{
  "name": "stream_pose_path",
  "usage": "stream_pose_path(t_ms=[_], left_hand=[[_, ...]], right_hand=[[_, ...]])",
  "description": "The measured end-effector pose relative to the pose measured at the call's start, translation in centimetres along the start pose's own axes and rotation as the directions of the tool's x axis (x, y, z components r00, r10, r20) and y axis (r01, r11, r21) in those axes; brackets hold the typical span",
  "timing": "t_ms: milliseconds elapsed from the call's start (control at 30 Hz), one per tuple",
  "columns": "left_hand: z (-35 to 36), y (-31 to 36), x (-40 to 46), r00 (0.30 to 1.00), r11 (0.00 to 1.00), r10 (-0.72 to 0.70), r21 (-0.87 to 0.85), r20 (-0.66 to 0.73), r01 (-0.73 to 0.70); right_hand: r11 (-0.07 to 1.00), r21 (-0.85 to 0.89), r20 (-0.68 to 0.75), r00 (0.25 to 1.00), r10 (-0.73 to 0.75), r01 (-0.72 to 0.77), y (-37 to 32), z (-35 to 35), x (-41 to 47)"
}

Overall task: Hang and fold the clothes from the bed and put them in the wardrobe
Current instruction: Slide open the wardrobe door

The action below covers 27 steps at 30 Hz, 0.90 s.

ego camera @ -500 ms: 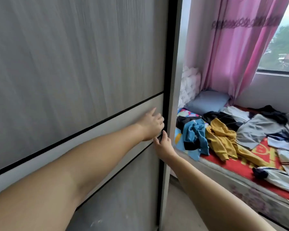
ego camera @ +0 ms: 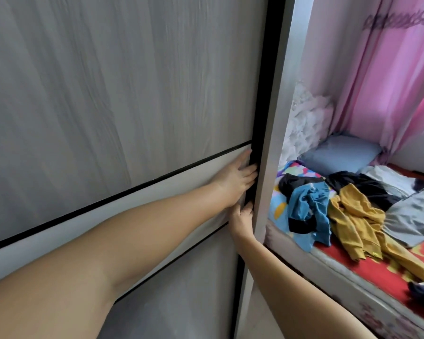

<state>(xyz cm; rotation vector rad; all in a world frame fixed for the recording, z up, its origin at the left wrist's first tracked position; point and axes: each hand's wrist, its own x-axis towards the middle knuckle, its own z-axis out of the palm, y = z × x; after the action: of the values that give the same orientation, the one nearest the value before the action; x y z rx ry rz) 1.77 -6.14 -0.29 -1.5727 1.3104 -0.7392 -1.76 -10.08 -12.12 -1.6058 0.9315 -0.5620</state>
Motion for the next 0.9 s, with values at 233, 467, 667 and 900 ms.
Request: stream_pose_path(t_ms=[233,467,667,900], left_hand=[[-0.1,0.5,-2.1,0.999,0.999,-0.045,0.021,0.010,0.045],[-1.4,1.2,-7.6,0.998,0.997,-0.052,0.065,0.045,0.049],[-0.3,2.2,-15.0,0.990,0.993,-0.120,0.018,0.078,0.118],[2.5,2.6,-25.2,0.981,0.983,-0.175,-0.045,0.079,0.178]], right_hand=[[0.997,0.048,-0.049,0.997,-0.054,0.056,-0.1,0.5,-1.9],[0.997,-0.009,0.018,0.997,-0.078,0.078,-0.2,1.5,-6.5],[0.995,-0.027,0.084,0.992,-0.097,0.100,-0.3,4.2,-13.0],[0.972,-0.102,0.239,0.954,-0.182,0.211,0.1,7.8,-20.7]])
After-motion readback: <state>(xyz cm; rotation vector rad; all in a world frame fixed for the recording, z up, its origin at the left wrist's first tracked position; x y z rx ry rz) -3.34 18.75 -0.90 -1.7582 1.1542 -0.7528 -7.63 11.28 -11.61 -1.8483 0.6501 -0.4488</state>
